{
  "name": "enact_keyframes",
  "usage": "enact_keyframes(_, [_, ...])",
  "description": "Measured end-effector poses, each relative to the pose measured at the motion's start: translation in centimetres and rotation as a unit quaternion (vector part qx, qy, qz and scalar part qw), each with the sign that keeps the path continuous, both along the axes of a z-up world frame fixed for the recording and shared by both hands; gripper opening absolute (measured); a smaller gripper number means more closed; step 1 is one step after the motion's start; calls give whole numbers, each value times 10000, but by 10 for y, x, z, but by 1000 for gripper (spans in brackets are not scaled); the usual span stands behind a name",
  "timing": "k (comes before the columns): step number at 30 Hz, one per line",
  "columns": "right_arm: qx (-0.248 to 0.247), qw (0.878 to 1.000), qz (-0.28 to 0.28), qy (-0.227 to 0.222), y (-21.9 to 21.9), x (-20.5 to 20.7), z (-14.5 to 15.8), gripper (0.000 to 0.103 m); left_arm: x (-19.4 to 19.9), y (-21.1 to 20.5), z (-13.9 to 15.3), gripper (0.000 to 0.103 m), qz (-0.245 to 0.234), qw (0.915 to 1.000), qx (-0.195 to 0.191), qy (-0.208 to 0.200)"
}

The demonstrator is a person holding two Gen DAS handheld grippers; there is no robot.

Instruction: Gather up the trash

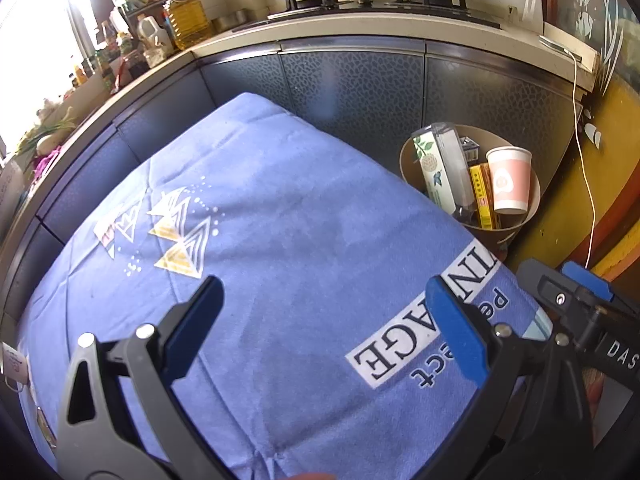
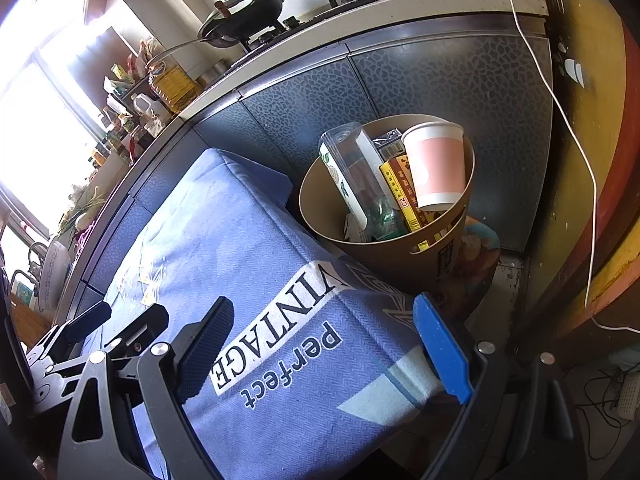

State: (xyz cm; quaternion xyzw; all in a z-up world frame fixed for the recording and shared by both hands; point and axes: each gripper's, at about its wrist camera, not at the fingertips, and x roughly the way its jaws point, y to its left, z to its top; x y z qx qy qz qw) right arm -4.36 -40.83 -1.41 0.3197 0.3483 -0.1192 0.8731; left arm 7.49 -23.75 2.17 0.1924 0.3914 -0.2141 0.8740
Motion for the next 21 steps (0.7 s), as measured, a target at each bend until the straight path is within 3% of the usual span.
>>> enact_keyframes(10, [-16, 10000, 12, -17, 2, -2, 0, 89, 0, 2, 0, 97, 26, 10000, -3, -92])
enact_keyframes(21, [-14, 10000, -7, -2, -2, -1, 3, 89, 7, 6, -3, 97, 99, 9999, -5, 101])
